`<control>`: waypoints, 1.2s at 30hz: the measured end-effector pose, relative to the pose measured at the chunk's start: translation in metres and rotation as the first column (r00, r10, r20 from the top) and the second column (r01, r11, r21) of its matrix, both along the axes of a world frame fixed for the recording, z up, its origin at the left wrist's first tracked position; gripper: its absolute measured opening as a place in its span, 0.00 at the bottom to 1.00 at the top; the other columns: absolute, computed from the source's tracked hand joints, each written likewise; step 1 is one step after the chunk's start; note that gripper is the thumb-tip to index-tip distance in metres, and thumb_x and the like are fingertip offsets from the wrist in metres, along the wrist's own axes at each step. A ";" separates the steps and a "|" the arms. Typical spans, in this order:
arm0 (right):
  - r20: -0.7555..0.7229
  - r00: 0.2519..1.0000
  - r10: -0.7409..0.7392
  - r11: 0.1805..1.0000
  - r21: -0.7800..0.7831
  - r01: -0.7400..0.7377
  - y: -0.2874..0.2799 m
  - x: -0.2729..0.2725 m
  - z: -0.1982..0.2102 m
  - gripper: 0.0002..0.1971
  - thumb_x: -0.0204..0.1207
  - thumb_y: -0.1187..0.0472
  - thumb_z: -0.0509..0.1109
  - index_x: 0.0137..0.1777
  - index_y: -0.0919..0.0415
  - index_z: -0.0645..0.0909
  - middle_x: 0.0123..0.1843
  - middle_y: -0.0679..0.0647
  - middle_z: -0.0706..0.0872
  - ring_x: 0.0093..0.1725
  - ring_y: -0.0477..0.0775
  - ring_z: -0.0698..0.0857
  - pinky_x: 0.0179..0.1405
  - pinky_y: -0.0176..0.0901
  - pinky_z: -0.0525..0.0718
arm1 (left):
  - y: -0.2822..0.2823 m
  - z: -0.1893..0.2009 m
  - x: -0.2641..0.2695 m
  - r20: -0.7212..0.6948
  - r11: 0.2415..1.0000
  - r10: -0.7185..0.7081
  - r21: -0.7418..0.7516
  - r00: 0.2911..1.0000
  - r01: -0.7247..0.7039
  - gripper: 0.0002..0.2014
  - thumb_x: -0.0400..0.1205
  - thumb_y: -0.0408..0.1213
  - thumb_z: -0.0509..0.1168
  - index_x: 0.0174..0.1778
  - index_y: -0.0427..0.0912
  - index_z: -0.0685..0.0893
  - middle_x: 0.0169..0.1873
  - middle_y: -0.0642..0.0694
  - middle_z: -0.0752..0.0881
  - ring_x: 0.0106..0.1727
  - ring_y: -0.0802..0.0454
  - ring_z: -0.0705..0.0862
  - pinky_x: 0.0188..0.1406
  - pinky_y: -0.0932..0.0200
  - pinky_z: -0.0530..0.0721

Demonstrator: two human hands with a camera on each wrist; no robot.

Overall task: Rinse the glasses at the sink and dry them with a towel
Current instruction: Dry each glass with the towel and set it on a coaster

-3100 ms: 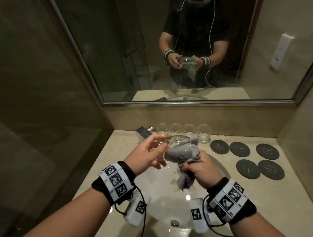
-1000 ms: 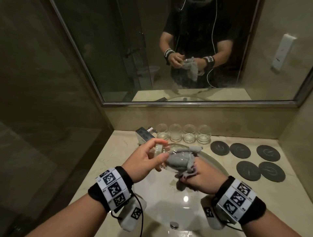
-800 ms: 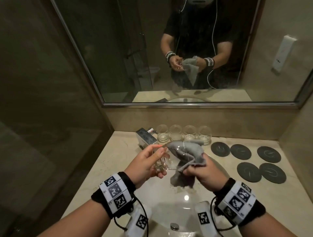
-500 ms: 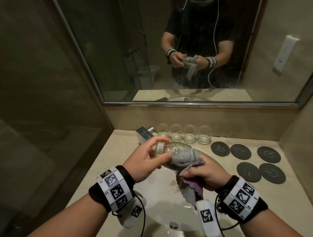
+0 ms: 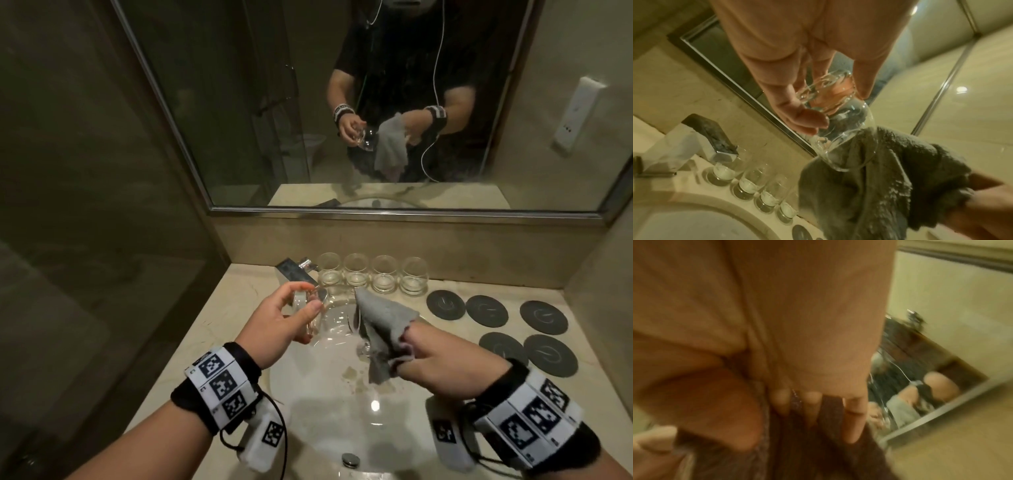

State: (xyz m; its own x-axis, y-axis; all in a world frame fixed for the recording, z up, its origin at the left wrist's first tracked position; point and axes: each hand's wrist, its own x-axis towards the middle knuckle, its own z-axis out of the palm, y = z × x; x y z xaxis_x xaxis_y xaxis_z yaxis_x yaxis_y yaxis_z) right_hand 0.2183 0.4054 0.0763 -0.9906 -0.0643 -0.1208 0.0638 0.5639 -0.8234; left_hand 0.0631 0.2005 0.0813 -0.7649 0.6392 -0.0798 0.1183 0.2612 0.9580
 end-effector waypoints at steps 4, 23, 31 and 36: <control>-0.216 0.974 0.075 0.873 0.485 0.041 0.001 -0.010 0.004 0.20 0.76 0.69 0.61 0.64 0.48 0.78 0.69 0.50 0.79 0.67 0.57 0.75 0.72 0.51 0.73 | 0.000 0.000 -0.001 0.026 1.000 -0.018 0.005 0.999 0.018 0.22 0.72 0.54 0.72 0.61 0.54 0.82 0.62 0.41 0.80 0.38 0.46 0.88 0.43 0.47 0.90; -0.398 0.852 -0.342 0.791 -0.611 0.032 -0.029 -0.026 -0.007 0.23 0.59 0.61 0.82 0.55 0.59 0.81 0.51 0.42 0.91 0.52 0.40 0.88 0.51 0.29 0.83 | 0.010 0.021 0.023 -0.243 0.965 -0.197 0.125 0.950 0.232 0.20 0.75 0.49 0.72 0.63 0.56 0.80 0.57 0.51 0.87 0.51 0.46 0.89 0.49 0.45 0.90; -0.290 0.869 -0.401 0.591 -0.807 0.003 -0.032 -0.026 -0.009 0.14 0.64 0.67 0.81 0.49 0.56 0.88 0.43 0.60 0.91 0.40 0.61 0.90 0.38 0.57 0.89 | 0.012 0.026 0.023 -0.103 0.959 -0.251 0.111 0.963 0.262 0.34 0.71 0.64 0.70 0.72 0.57 0.72 0.68 0.51 0.78 0.49 0.51 0.89 0.50 0.45 0.89; 0.016 0.930 -0.367 0.461 -0.865 0.197 -0.033 -0.034 -0.024 0.08 0.67 0.69 0.78 0.43 0.62 0.83 0.32 0.57 0.88 0.30 0.55 0.88 0.30 0.54 0.84 | 0.019 0.026 0.024 0.238 0.978 -0.157 0.174 0.958 0.117 0.21 0.77 0.47 0.71 0.64 0.45 0.78 0.53 0.39 0.83 0.34 0.38 0.82 0.30 0.55 0.87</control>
